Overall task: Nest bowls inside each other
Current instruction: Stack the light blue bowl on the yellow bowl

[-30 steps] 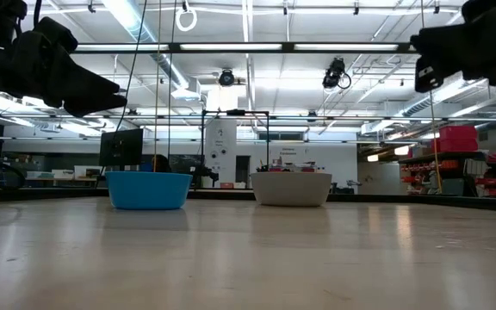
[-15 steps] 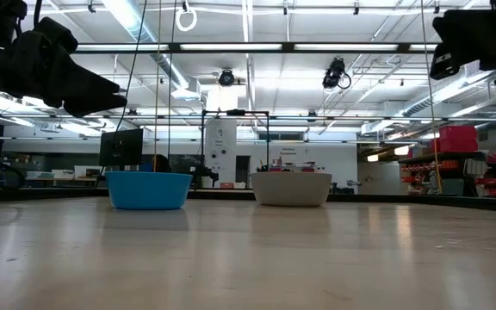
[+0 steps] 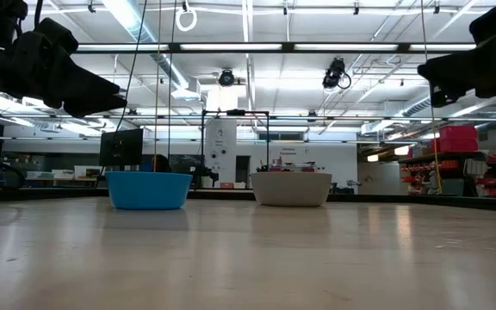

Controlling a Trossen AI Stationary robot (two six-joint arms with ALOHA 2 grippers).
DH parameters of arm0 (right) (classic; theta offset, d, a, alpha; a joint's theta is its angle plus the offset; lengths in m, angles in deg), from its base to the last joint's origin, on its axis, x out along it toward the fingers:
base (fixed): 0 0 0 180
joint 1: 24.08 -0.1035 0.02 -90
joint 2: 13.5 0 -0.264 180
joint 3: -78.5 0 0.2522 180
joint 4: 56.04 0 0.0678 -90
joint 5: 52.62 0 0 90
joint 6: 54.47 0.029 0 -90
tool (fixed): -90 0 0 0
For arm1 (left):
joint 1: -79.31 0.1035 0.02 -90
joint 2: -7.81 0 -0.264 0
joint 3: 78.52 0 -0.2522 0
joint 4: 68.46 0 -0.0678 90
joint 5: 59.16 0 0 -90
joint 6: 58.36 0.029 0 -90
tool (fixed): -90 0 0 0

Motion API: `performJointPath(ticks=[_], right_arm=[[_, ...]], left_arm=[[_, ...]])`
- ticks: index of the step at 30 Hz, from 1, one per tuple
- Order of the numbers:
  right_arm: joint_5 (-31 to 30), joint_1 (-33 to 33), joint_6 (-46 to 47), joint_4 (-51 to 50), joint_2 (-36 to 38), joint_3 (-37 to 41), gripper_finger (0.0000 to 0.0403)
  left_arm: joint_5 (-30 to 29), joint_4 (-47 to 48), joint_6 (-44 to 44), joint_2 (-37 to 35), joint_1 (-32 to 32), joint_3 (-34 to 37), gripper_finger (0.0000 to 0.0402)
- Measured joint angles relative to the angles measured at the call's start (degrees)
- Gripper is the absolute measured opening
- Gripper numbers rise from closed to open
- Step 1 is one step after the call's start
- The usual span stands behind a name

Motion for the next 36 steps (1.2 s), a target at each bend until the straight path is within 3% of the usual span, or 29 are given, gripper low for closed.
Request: performJointPath(ticks=[16,26,36], right_arm=[[0.27,-0.02,4.61,0.01,-2.69,0.0,0.008],[0.29,-0.02,7.94,0.01,-4.17,0.0,0.0083],[0.29,-0.02,7.57,0.01,-4.23,0.0,0.0082]], left_arm=[[1.21,-2.3,-2.55,1.68,0.0,1.01,0.0306],[-2.66,-3.2,-11.63,19.53,0.0,1.09,0.0306],[-2.45,-19.92,-13.5,36.05,1.11,1.15,0.0306]])
